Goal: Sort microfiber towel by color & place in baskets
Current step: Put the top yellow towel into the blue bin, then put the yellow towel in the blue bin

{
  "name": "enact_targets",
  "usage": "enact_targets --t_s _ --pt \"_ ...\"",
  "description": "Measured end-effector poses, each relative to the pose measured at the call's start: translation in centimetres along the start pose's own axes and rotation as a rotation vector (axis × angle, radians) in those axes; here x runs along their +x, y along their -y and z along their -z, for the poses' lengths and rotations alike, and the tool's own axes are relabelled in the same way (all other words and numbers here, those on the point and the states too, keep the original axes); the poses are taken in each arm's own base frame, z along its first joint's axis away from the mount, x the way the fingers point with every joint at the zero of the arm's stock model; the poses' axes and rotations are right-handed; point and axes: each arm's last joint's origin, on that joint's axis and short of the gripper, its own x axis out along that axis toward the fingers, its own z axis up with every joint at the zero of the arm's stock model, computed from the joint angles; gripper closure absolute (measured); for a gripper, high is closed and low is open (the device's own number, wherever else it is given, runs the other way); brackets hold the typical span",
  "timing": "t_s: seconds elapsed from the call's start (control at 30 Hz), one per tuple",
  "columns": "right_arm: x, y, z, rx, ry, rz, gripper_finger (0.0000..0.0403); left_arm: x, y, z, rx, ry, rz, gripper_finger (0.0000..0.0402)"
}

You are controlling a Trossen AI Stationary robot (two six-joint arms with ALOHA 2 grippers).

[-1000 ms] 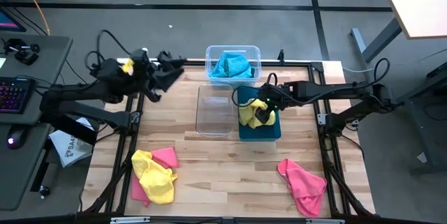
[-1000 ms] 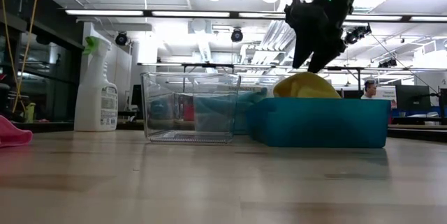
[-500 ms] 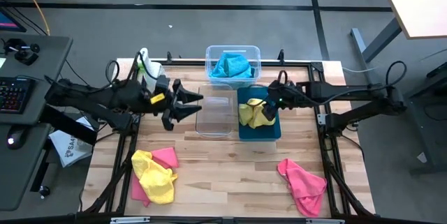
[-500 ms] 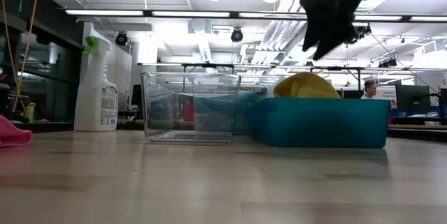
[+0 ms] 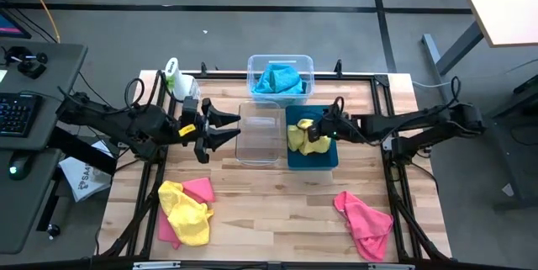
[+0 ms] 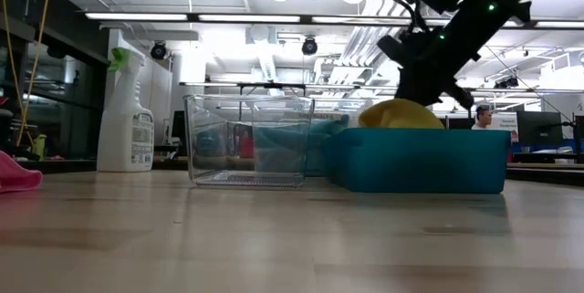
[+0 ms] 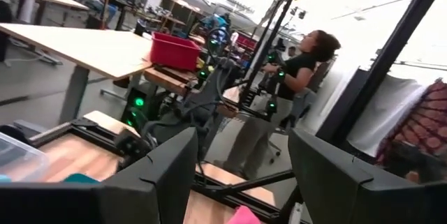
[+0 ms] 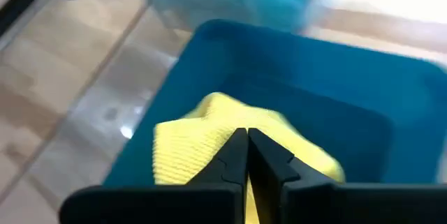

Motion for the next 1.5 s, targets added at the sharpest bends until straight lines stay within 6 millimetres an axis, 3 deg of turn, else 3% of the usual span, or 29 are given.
enact_targets --t_s 0.17,0.33,0.47,0.6,0.83,0.97,1.07,1.27,1.37,1.5 --pt "1.6 -1.0 1.6 -0.034 -0.028 -0.013 0.0400 0.0 -0.1 -0.1 0.020 0.019 -0.034 0.0188" --pt "3.9 -0.7 3.7 -0.056 -0.135 0.052 0.0402 0.0 -0.1 -0.1 0.019 0.025 -0.047 0.0188" --pt "3.9 -0.9 3.7 -0.062 -0.168 0.036 0.0402 0.0 -0.1 -0.1 0.018 0.025 -0.047 0.0188" --pt "2.0 -2.0 1.6 -0.121 -0.136 -0.026 0.0400 -0.1 -0.2 -0.3 0.023 0.029 -0.045 0.0188" --pt "-3.2 -3.1 -3.5 -0.245 -0.014 -0.020 0.0398 -0.5 -0.2 -0.7 0.059 0.043 -0.041 0.0188" --pt "-5.3 -3.4 -5.1 -0.264 -0.005 -0.025 0.0398 -0.6 -0.3 -0.3 0.063 -0.002 -0.054 0.0188" --pt "-7.3 -3.3 -6.3 -0.266 -0.005 -0.023 0.0398 -1.1 -0.6 1.8 0.040 -0.191 -0.098 0.0188" --pt "-11.5 -2.9 -8.5 -0.304 0.018 -0.044 0.0386 -3.6 0.0 7.7 -0.087 -0.775 -0.128 0.0188" --pt "-13.0 -2.5 -9.2 -0.292 0.030 -0.057 0.0347 -5.4 1.8 10.6 -0.035 -1.022 -0.068 0.0189" --pt "-13.8 -2.0 -9.3 -0.271 0.009 -0.064 0.0261 -8.2 4.4 14.9 0.160 -1.313 0.021 0.0199"
